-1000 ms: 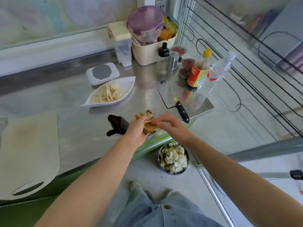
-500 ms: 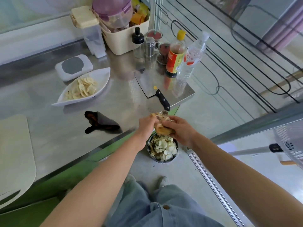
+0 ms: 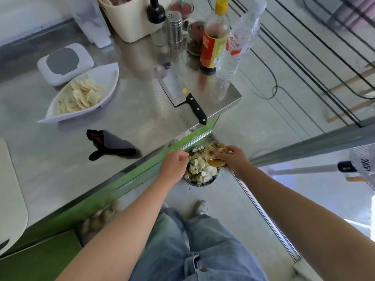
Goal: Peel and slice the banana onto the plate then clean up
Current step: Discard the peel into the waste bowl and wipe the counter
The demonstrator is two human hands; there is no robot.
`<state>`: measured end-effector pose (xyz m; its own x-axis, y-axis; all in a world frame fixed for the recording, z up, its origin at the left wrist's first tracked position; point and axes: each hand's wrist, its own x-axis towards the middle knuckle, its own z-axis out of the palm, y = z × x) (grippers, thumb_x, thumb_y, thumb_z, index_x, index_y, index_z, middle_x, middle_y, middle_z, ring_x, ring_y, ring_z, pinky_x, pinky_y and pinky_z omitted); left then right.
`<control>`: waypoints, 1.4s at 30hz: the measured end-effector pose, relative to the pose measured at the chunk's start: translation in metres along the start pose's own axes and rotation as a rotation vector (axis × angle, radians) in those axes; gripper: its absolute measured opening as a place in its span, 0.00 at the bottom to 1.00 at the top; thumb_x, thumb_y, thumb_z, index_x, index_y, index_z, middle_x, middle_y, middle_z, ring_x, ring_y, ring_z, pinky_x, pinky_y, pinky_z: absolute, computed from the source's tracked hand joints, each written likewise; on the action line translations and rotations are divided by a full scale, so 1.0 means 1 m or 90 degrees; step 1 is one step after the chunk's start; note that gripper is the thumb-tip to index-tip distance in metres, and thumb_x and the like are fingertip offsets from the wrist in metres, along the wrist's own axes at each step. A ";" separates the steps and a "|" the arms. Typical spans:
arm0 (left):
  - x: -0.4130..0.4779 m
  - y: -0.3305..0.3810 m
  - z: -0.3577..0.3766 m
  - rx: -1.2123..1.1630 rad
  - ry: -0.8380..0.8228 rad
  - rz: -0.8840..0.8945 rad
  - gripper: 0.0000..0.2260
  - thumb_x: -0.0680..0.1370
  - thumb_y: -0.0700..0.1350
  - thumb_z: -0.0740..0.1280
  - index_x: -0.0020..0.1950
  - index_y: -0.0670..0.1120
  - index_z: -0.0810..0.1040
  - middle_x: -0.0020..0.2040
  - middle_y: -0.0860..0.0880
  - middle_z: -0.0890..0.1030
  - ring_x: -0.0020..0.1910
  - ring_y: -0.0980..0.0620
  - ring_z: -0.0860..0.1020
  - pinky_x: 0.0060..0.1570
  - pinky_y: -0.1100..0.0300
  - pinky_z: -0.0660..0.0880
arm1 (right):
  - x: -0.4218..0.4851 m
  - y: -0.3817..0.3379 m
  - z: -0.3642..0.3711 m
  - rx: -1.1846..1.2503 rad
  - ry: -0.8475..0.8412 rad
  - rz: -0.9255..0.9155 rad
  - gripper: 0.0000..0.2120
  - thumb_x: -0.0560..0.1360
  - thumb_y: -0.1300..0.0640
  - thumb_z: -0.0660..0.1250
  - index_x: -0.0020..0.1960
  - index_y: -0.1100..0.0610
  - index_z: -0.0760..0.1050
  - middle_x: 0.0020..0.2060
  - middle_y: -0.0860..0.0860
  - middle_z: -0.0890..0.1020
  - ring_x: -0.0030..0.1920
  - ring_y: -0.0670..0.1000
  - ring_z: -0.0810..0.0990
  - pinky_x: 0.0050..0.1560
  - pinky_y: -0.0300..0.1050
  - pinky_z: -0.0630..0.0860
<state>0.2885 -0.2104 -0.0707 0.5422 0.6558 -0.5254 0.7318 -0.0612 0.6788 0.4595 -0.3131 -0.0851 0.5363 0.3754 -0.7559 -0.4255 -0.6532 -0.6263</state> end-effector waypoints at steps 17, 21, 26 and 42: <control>0.128 -0.083 0.085 0.040 -0.114 -0.066 0.10 0.81 0.47 0.57 0.56 0.48 0.77 0.49 0.51 0.77 0.49 0.52 0.74 0.51 0.58 0.70 | 0.151 0.087 0.048 -0.116 0.063 0.048 0.28 0.65 0.62 0.77 0.61 0.58 0.69 0.47 0.54 0.77 0.43 0.54 0.79 0.46 0.53 0.82; 0.157 -0.102 0.108 0.021 -0.115 -0.084 0.12 0.81 0.49 0.59 0.60 0.47 0.77 0.55 0.51 0.79 0.54 0.51 0.76 0.59 0.53 0.72 | 0.188 0.112 0.055 -0.125 0.072 0.040 0.27 0.66 0.62 0.78 0.61 0.58 0.70 0.48 0.54 0.78 0.40 0.51 0.78 0.46 0.52 0.82; 0.174 -0.121 0.122 0.011 -0.123 -0.087 0.12 0.81 0.46 0.58 0.59 0.46 0.77 0.52 0.51 0.77 0.51 0.52 0.75 0.49 0.60 0.69 | 0.214 0.130 0.060 -0.219 0.010 0.050 0.31 0.70 0.63 0.73 0.70 0.58 0.67 0.54 0.58 0.78 0.46 0.55 0.78 0.37 0.44 0.77; 0.084 -0.038 0.048 0.035 0.004 -0.046 0.11 0.80 0.44 0.59 0.57 0.47 0.79 0.49 0.50 0.82 0.46 0.51 0.79 0.42 0.61 0.71 | 0.098 0.041 0.046 -0.281 -0.117 -0.101 0.12 0.72 0.61 0.62 0.51 0.56 0.81 0.36 0.52 0.83 0.37 0.52 0.81 0.47 0.51 0.80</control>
<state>0.3264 -0.1890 -0.1652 0.4847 0.6646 -0.5686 0.7907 -0.0550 0.6097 0.4614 -0.2725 -0.1938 0.4147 0.5760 -0.7044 0.0214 -0.7801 -0.6253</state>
